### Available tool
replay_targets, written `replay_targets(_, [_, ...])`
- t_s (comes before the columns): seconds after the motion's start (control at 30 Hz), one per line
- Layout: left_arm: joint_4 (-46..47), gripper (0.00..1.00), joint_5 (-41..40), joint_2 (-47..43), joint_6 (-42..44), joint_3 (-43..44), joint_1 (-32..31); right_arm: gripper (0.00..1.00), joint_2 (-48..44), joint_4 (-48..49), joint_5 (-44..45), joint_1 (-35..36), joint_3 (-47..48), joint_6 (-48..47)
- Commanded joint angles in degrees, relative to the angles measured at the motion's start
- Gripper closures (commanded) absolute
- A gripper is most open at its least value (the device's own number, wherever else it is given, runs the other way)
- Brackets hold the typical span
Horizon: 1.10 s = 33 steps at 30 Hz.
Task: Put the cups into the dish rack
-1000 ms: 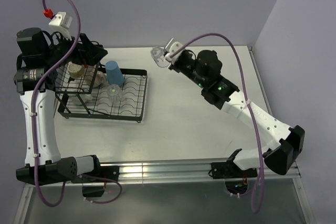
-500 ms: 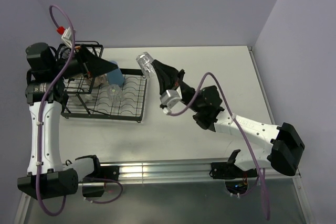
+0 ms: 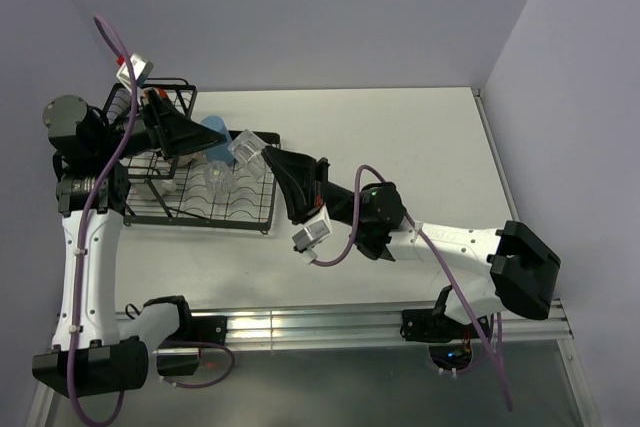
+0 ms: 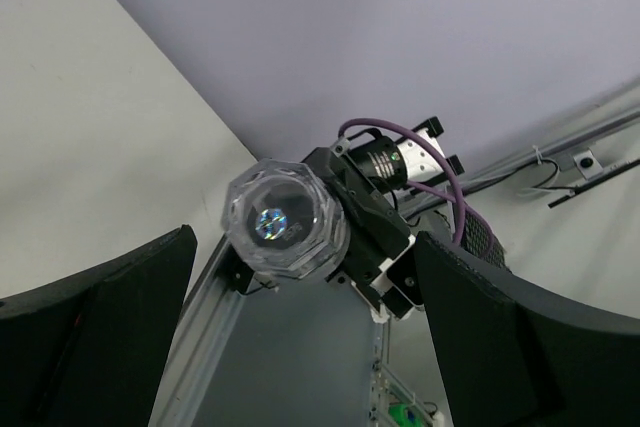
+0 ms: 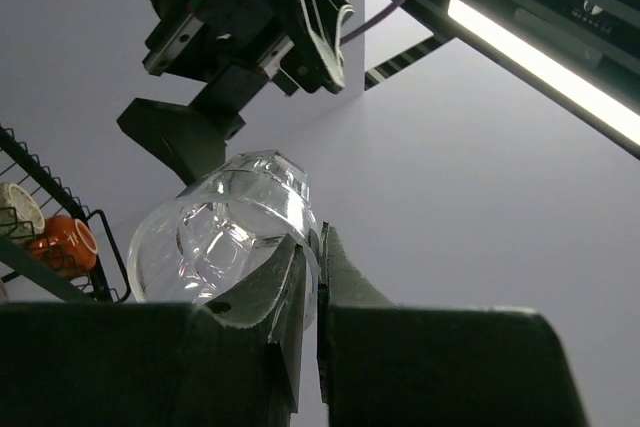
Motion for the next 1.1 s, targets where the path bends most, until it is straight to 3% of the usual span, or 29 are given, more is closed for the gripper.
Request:
replay_targets(0.0, [2.14, 0.01, 1.56, -1.47, -2.09, -0.17, -2.34, 1.00, -0.10, 8.81, -1.15, 1.27, 0.31, -2.58])
replay_targets(0.23, [-12.01, 0.01, -2.65, 0.37, 9.58, 2.90, -5.69, 1.00, 0.34, 9.07, -1.59, 2.15, -0.22, -4.52])
replay_targets(0.53, [-9.92, 0.02, -2.58, -0.51, 8.72, 1.67, -9.73, 1.00, -0.28, 7.40, -1.68, 2.41, -1.10, -5.40])
replay_targets(0.73, [-8.95, 0.26, -2.31, -1.39, 8.54, 0.36, -10.00, 1.00, -0.01, 6.43, -0.80, 2.67, -0.84, -5.49])
replay_targets(0.9, [-8.25, 0.64, -2.05, -1.65, 8.37, -0.17, -10.00, 1.00, 0.78, 7.31, 0.25, 2.76, -0.05, -5.31])
replay_targets(1.0, [-7.99, 0.87, -2.92, -2.00, 8.28, -0.44, -9.91, 0.86, 0.78, 7.93, 0.52, 2.76, -0.48, -5.14])
replay_targets(1.07, [-8.60, 1.00, -4.06, -1.83, 8.89, 0.00, -9.03, 0.68, 0.52, 8.10, 0.60, 2.76, -0.84, -5.13])
